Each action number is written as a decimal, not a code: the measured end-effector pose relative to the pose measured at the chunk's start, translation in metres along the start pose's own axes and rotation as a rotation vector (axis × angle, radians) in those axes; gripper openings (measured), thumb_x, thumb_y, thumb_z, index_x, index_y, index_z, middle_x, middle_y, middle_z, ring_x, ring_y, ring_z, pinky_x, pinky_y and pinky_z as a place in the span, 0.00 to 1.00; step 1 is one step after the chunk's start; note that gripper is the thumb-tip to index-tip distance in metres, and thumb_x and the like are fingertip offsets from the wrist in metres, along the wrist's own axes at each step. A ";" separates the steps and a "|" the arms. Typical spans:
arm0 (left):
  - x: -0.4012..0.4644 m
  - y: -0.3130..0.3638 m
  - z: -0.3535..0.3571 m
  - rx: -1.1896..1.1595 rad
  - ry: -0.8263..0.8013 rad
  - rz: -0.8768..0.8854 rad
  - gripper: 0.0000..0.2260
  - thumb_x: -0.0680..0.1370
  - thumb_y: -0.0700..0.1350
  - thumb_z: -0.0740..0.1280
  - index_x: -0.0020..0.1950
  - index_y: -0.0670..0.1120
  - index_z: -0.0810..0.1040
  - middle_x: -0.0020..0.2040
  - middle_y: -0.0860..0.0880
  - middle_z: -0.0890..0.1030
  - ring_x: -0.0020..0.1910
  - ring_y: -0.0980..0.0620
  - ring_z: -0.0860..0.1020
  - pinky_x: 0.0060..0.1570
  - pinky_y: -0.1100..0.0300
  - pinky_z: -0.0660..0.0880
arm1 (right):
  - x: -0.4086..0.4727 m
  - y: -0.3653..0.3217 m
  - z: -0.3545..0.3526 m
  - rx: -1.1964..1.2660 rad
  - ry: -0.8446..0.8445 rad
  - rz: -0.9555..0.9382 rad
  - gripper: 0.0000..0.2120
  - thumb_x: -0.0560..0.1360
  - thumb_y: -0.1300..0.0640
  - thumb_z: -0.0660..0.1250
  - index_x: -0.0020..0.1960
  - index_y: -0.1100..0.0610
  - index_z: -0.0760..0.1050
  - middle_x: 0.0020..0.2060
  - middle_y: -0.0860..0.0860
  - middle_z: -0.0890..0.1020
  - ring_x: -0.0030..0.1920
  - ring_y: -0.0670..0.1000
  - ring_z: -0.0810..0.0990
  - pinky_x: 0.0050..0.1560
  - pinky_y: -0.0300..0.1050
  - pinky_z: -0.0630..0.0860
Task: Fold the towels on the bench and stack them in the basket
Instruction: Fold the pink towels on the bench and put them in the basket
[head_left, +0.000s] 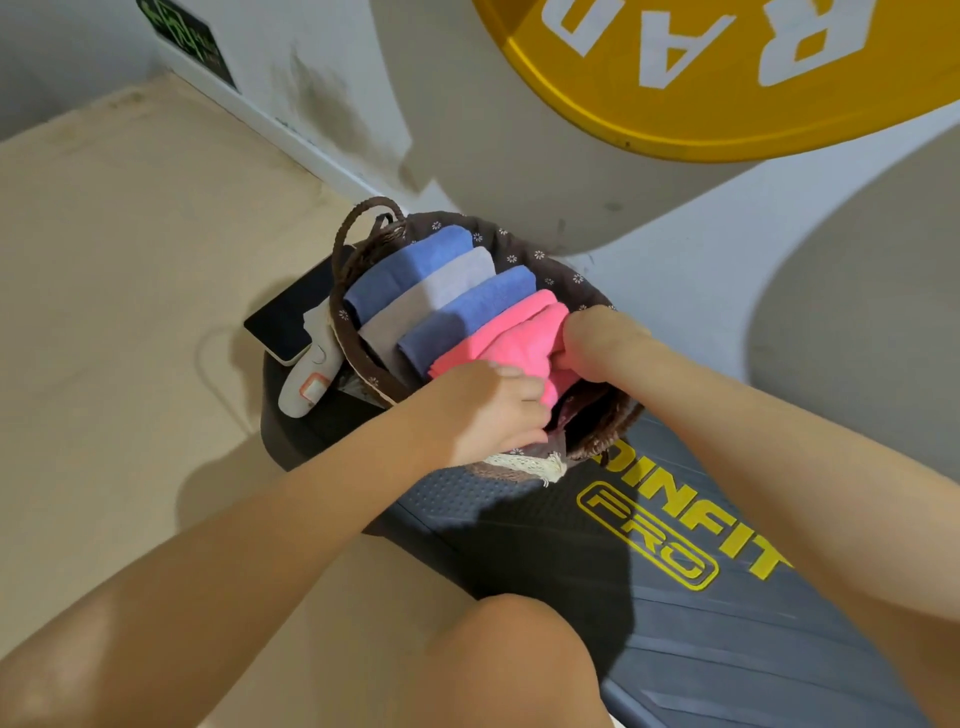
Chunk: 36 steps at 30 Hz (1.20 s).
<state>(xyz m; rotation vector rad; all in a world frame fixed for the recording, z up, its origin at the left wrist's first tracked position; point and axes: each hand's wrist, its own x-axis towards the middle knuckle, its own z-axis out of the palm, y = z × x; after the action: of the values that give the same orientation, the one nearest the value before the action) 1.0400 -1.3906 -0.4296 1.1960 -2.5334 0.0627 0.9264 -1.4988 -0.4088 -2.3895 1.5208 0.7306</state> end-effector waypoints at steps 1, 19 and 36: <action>0.001 0.002 0.000 -0.061 -0.110 -0.011 0.19 0.73 0.53 0.54 0.35 0.45 0.81 0.31 0.49 0.78 0.28 0.49 0.77 0.28 0.64 0.74 | 0.000 0.000 0.000 0.004 0.002 0.020 0.16 0.78 0.57 0.60 0.64 0.60 0.72 0.62 0.57 0.75 0.63 0.59 0.74 0.58 0.50 0.73; 0.006 0.001 -0.040 -0.443 -0.068 -0.600 0.17 0.78 0.44 0.61 0.68 0.46 0.69 0.63 0.47 0.74 0.61 0.49 0.73 0.60 0.53 0.70 | -0.035 -0.008 0.010 1.149 -0.025 0.155 0.15 0.70 0.67 0.56 0.57 0.61 0.67 0.40 0.58 0.75 0.34 0.55 0.73 0.36 0.53 0.78; -0.020 -0.029 -0.027 -0.576 -0.285 -0.816 0.17 0.76 0.40 0.63 0.65 0.47 0.71 0.66 0.50 0.57 0.54 0.54 0.70 0.60 0.63 0.66 | -0.054 -0.058 0.042 1.383 0.144 0.018 0.43 0.77 0.62 0.63 0.75 0.46 0.33 0.76 0.49 0.35 0.76 0.47 0.47 0.60 0.30 0.52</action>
<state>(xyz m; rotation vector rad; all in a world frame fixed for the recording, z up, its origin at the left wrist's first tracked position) 1.0813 -1.3898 -0.4139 1.9227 -1.8357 -1.0038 0.9471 -1.4125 -0.4211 -1.3342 1.3389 -0.4506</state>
